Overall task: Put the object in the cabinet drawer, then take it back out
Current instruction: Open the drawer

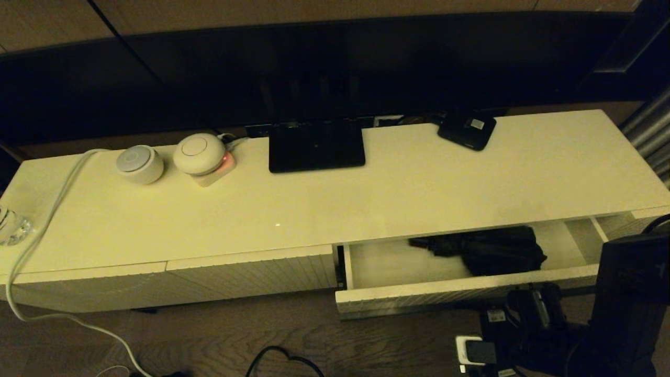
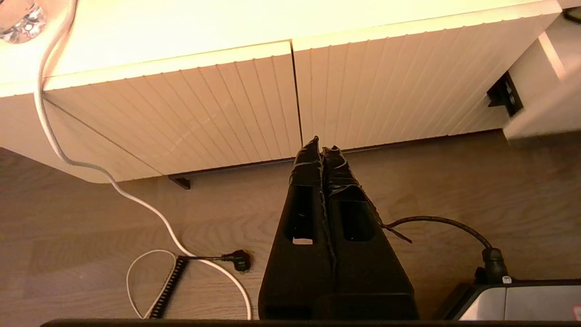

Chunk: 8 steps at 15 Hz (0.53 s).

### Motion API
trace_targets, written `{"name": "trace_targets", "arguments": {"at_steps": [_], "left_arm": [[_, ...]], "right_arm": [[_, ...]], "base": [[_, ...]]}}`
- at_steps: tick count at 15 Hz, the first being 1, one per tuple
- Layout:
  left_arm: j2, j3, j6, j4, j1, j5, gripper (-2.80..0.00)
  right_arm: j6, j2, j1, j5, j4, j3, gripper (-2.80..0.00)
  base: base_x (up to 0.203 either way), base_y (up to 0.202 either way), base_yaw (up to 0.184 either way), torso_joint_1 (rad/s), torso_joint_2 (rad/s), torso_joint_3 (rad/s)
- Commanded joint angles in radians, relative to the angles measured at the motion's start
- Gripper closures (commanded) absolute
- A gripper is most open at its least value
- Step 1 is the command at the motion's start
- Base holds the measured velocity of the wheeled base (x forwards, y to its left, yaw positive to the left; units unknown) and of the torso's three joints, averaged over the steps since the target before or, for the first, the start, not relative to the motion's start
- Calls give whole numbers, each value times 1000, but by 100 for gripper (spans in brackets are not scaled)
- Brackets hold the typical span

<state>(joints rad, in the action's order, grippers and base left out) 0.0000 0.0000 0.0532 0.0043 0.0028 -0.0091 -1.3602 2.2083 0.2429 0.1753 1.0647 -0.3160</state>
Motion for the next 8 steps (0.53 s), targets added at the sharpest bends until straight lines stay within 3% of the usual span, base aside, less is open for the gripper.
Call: {"name": "trace_targets", "arguments": {"at_steps": [1, 8], "left_arm": [[0, 3, -1, 0, 0, 0, 0], [0, 3, 0, 0, 0, 0, 0]], "right_arm": [[-4, -28, 18, -2, 27, 60, -280], [-3, -101, 26, -2, 29, 90, -280]], "base": [[0, 0, 0, 0, 0, 0], [0, 0, 0, 0, 0, 0]]}}
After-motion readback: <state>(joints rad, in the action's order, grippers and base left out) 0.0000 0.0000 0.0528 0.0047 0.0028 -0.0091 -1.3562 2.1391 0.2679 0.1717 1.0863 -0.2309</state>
